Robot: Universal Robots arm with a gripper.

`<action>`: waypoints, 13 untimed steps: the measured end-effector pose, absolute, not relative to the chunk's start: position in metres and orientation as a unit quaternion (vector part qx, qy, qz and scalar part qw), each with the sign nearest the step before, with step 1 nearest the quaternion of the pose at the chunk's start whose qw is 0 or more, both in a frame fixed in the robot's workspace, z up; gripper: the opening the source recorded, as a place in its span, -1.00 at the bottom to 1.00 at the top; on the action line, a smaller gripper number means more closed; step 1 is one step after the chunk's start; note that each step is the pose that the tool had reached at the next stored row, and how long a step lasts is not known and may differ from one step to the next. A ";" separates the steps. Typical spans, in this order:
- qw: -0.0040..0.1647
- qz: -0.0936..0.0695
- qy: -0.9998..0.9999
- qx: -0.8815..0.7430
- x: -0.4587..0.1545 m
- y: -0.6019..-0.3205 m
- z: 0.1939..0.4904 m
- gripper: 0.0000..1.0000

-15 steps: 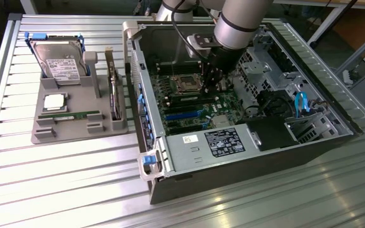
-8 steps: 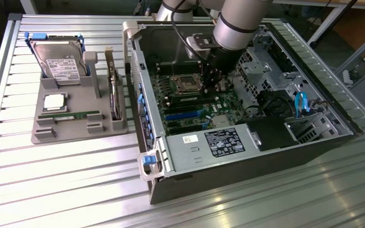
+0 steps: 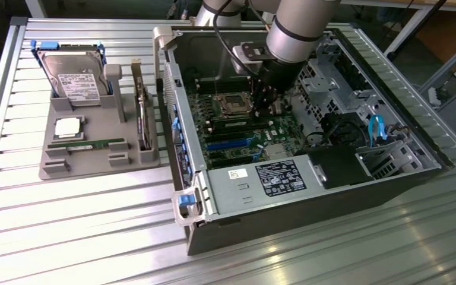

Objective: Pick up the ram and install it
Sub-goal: 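Insert the ram into the slot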

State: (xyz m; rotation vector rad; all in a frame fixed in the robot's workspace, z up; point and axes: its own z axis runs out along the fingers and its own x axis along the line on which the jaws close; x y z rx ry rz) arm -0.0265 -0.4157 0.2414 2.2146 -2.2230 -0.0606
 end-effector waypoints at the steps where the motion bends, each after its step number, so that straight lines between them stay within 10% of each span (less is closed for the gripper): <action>1: 0.002 -0.019 -0.708 0.706 -0.026 -0.416 0.241 -0.79; 13: 0.002 -0.019 -0.708 0.706 -0.025 -0.415 0.241 -0.79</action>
